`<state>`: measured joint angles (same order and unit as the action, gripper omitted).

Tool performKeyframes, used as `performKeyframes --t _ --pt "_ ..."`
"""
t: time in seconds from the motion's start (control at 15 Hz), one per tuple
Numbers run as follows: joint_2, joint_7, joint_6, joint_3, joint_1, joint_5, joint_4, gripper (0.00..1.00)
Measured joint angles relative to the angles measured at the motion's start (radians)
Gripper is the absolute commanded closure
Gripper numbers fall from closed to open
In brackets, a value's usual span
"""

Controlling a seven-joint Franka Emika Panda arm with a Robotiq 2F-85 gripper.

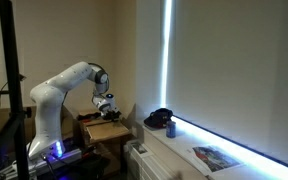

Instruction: Open the top drawer, place the tray inside it then put the screwdriver on the tray

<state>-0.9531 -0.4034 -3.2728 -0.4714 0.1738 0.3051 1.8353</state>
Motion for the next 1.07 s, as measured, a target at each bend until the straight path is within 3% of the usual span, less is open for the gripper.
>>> performKeyframes --t 0.4,0.73,1.07 --pt "0.000 0.006 0.008 -0.005 0.001 -0.003 0.000 0.00" --pt "-0.022 0.099 0.050 -0.114 0.082 -0.051 0.000 0.00" --pt "-0.025 0.127 0.175 -0.134 0.117 -0.045 -0.001 0.00"
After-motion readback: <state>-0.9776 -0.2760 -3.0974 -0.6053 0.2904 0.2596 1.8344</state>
